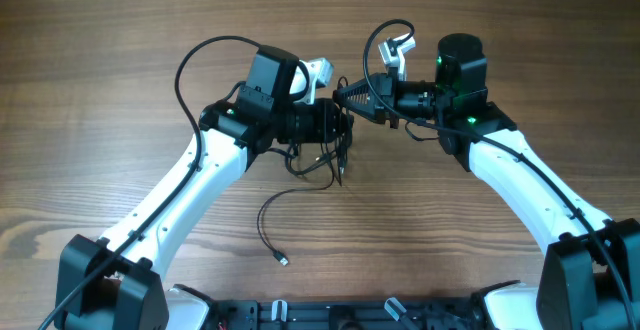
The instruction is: Untangle cables
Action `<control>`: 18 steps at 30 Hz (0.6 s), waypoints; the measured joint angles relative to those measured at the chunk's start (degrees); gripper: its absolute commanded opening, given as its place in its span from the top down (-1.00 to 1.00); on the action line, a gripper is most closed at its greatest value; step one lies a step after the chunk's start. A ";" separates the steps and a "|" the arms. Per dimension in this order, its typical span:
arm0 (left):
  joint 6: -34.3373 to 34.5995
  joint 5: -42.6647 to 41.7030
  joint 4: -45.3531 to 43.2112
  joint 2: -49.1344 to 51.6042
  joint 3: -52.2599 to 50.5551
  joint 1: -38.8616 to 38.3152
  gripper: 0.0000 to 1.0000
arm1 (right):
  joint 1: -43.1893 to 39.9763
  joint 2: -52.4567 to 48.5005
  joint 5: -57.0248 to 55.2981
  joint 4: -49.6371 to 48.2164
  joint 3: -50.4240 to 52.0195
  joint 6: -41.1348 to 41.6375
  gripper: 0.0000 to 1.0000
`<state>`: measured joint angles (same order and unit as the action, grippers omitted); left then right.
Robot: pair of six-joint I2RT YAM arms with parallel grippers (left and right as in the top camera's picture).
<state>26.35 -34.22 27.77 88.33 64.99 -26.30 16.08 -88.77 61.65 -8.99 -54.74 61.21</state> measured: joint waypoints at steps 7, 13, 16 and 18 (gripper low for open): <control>3.39 3.15 3.02 0.00 0.00 -0.13 0.64 | 0.00 0.00 0.00 -0.02 0.00 0.24 0.91; 4.42 4.63 3.52 0.13 0.00 -0.33 0.40 | 0.00 -0.02 0.00 -0.04 0.00 0.24 0.91; 4.44 4.87 3.85 0.28 0.00 -0.37 0.38 | 0.00 -0.02 0.00 -0.04 0.00 0.24 0.91; 4.44 5.09 3.93 0.35 0.00 -0.74 0.38 | 0.00 -0.02 0.00 -0.04 0.00 0.24 0.91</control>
<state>30.79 -29.12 31.70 88.68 64.99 -27.05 16.08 -88.79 61.65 -9.04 -54.74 61.45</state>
